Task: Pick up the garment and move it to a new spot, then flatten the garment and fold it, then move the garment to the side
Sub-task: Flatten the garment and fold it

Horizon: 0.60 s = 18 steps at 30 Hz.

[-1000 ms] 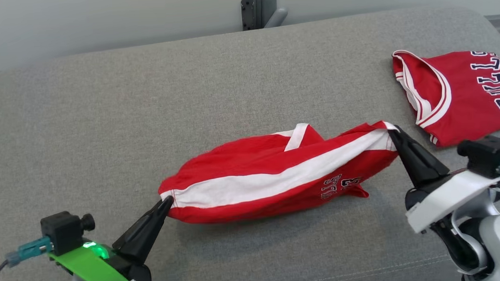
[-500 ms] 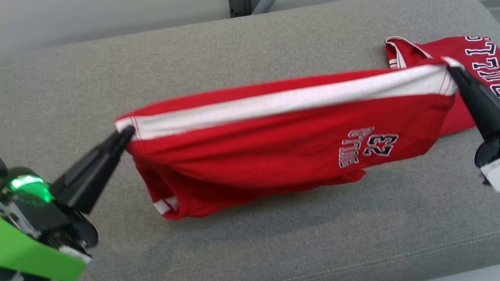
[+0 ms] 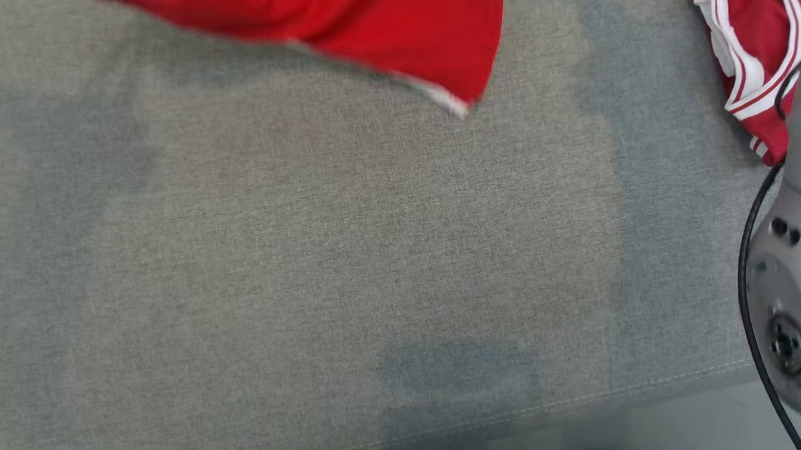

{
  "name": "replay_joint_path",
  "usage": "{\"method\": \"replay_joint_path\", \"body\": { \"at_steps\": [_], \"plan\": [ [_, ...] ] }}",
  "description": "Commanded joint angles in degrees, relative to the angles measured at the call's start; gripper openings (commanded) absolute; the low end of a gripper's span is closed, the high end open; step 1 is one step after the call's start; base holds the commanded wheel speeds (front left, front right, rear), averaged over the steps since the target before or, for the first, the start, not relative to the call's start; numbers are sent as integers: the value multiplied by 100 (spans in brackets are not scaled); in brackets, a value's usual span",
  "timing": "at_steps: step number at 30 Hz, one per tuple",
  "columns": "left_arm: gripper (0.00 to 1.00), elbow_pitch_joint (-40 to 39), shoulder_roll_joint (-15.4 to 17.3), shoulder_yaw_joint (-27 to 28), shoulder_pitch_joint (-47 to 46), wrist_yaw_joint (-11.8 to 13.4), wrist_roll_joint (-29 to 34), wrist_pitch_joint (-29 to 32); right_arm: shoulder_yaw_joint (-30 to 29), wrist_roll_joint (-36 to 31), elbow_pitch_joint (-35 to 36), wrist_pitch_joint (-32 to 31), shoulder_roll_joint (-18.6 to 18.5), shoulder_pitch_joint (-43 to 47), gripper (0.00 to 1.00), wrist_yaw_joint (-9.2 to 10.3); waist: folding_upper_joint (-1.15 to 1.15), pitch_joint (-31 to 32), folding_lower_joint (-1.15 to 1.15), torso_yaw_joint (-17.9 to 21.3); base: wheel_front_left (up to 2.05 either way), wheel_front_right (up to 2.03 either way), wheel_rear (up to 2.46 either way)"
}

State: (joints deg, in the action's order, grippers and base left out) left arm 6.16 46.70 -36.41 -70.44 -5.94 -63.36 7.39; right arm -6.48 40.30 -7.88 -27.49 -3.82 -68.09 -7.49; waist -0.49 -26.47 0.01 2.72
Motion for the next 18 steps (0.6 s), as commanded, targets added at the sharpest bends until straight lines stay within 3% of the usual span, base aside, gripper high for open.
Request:
{"method": "replay_joint_path", "body": {
  "at_steps": [1, 3, 4, 6, 11, 15, 18],
  "plan": [
    [0, 484, -189, 13, -485, -12, 372, -254, -49, -91, -366, 295, 23, -451, 0, 2, 49, -718, -1, 29, 0, 0, 0],
    [0, 1229, -444, 38, -1013, 10, 882, -807, -41, -136, -921, 827, 61, -1083, 0, 6, 49, -838, -1, 89, 0, 0, 0],
    [0, 1885, -701, -61, -1337, -16, 1353, -1372, 247, 135, -1487, 1393, 75, -1477, 0, 6, 49, -952, -1, 129, 0, 0, 0],
    [0, 2475, -853, -228, -1459, -54, 1702, -1830, 635, 307, -1956, 1987, 70, -1596, 0, 6, 49, -991, -1, 205, 0, 0, 0],
    [0, 3452, -1148, -264, -902, -128, 1792, -2242, 1532, 637, -2659, 3110, 62, -1029, 0, 6, 49, -930, -1, 356, 0, 0, 0],
    [0, 3207, -1250, 16, 139, -154, 1924, -2258, 2210, 855, -2643, 3367, 56, 35, 0, 5, 49, -832, -1, 390, 0, 0, 0],
    [0, 2710, -1294, 300, 1162, -157, 1956, -2259, 2496, 1042, -2416, 3456, -245, 977, 0, 5, 49, -687, -1, 336, 0, 0, 0]
  ]
}}
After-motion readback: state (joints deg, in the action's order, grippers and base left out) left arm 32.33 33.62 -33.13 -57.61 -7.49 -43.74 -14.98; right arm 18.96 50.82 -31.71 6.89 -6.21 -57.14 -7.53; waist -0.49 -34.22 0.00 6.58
